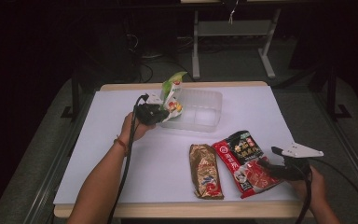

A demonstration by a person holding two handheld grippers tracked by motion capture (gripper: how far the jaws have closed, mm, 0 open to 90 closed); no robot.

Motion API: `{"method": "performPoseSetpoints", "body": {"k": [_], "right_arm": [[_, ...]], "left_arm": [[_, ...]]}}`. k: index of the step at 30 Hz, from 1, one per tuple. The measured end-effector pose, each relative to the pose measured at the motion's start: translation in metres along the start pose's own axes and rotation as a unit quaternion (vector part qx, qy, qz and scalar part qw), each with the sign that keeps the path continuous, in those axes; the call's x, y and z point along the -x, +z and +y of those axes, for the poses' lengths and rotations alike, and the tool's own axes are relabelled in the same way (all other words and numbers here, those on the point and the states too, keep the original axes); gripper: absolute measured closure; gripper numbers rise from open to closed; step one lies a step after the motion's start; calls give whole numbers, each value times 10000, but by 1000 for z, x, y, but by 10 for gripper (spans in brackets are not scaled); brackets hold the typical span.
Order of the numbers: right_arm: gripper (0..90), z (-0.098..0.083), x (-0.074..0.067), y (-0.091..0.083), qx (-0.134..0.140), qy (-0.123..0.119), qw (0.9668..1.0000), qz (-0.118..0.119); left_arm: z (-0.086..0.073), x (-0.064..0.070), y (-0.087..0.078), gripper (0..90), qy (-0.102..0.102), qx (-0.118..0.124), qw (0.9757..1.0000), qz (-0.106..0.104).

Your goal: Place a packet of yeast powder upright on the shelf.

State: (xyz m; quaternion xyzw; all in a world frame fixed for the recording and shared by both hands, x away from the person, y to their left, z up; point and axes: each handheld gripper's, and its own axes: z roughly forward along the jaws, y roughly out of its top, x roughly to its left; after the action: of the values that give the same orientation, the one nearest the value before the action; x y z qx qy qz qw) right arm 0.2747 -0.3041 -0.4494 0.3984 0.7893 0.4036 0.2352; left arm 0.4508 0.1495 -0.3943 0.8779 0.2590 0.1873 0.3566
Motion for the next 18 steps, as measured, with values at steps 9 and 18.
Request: {"method": "performPoseSetpoints", "body": {"k": [9, 18], "right_arm": [[310, 0, -1, -1, -4, -11, 10000, -33], [310, 0, -2, -2, -4, -53, 10000, -69]], "left_arm": [[7, 9, 22, 897, 122, -346, 9993, -42], [-1, 12, 18, 845, -171, 154, 9995, -202]]}}
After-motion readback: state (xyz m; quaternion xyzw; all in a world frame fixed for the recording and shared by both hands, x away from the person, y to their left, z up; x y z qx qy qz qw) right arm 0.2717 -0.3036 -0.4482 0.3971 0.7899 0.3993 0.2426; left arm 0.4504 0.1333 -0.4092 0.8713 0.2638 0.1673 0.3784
